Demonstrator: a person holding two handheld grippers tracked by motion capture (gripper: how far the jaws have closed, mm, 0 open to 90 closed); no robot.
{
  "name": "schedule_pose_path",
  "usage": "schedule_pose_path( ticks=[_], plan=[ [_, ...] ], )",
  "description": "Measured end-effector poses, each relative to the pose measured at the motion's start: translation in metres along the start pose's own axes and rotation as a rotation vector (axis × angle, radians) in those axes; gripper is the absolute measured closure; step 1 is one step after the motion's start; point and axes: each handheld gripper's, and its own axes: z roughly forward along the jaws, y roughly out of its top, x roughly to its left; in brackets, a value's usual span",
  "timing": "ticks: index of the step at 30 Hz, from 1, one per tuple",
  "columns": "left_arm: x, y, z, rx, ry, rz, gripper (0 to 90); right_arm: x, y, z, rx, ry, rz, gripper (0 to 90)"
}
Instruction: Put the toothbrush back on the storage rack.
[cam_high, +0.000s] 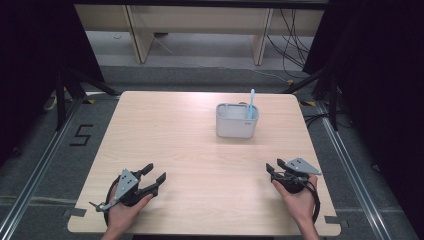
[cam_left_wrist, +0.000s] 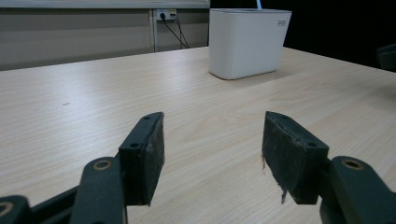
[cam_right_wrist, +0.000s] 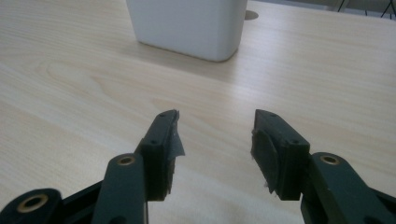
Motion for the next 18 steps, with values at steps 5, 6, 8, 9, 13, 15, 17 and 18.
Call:
schedule_pose_path(
  ticks=[5, 6, 8, 9, 13, 15, 17, 18],
  plan=[
    [0.0, 0.0, 0.0, 0.0, 0.0, 0.0, 38.7, 0.005, -0.015, -0.001, 0.004, -0.015, 0.048, 51.4],
    [0.0, 0.0, 0.0, 0.0, 0.0, -0.001, 38.6, 0.003, -0.017, 0.0, -0.001, -0.013, 0.026, 51.4],
    [-0.001, 0.0, -0.002, 0.016, 0.009, -0.005, 38.6, 0.008, -0.02, -0.001, -0.002, -0.011, 0.067, 51.4],
    [-0.001, 0.0, -0.001, 0.014, 0.009, -0.006, 38.6, 0.006, -0.02, -0.001, -0.007, -0.008, 0.04, 51.4],
    [-0.001, 0.001, -0.003, 0.027, 0.014, -0.01, 38.6, 0.007, -0.022, 0.0, -0.037, -0.004, 0.042, 51.8],
    [-0.001, 0.001, -0.003, 0.027, 0.014, -0.01, 38.6, 0.009, -0.021, 0.001, -0.052, -0.026, 0.05, 51.8],
    [-0.001, 0.0, -0.002, 0.021, 0.01, -0.005, 38.6, 0.006, -0.021, -0.001, -0.047, -0.006, 0.02, 51.7],
    [-0.001, 0.0, -0.002, 0.019, 0.01, -0.005, 38.5, 0.006, -0.021, -0.001, -0.045, -0.011, 0.014, 51.7]
  ],
)
